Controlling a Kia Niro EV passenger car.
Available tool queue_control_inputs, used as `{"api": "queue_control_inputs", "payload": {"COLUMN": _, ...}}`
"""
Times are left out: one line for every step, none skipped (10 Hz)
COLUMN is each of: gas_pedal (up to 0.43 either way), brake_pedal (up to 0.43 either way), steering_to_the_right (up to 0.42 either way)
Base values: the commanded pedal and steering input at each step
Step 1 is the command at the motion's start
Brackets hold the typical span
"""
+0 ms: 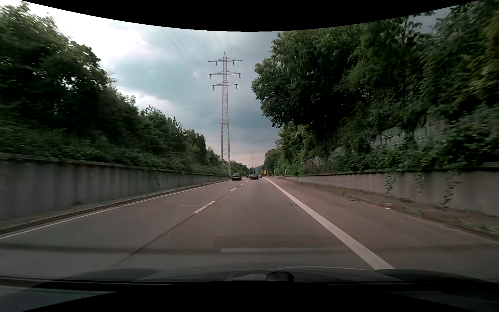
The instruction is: Follow the waypoints while adhering to traffic rules and regulations
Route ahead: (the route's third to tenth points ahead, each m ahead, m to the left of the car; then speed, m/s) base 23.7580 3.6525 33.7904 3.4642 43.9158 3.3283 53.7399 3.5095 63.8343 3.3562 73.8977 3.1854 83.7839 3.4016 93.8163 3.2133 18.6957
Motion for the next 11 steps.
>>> {"api": "queue_control_inputs", "payload": {"gas_pedal": 0.098, "brake_pedal": 0.0, "steering_to_the_right": -0.001}}
{"api": "queue_control_inputs", "payload": {"gas_pedal": 0.098, "brake_pedal": 0.0, "steering_to_the_right": -0.001}}
{"api": "queue_control_inputs", "payload": {"gas_pedal": 0.098, "brake_pedal": 0.0, "steering_to_the_right": -0.001}}
{"api": "queue_control_inputs", "payload": {"gas_pedal": 0.098, "brake_pedal": 0.0, "steering_to_the_right": -0.001}}
{"api": "queue_control_inputs", "payload": {"gas_pedal": 0.098, "brake_pedal": 0.0, "steering_to_the_right": -0.001}}
{"api": "queue_control_inputs", "payload": {"gas_pedal": 0.098, "brake_pedal": 0.0, "steering_to_the_right": -0.001}}
{"api": "queue_control_inputs", "payload": {"gas_pedal": 0.098, "brake_pedal": 0.0, "steering_to_the_right": -0.001}}
{"api": "queue_control_inputs", "payload": {"gas_pedal": 0.098, "brake_pedal": 0.0, "steering_to_the_right": -0.001}}
{"api": "queue_control_inputs", "payload": {"gas_pedal": 0.098, "brake_pedal": 0.0, "steering_to_the_right": -0.001}}
{"api": "queue_control_inputs", "payload": {"gas_pedal": 0.087, "brake_pedal": 0.0, "steering_to_the_right": -0.001}}
{"api": "queue_control_inputs", "payload": {"gas_pedal": 0.067, "brake_pedal": 0.0, "steering_to_the_right": -0.001}}
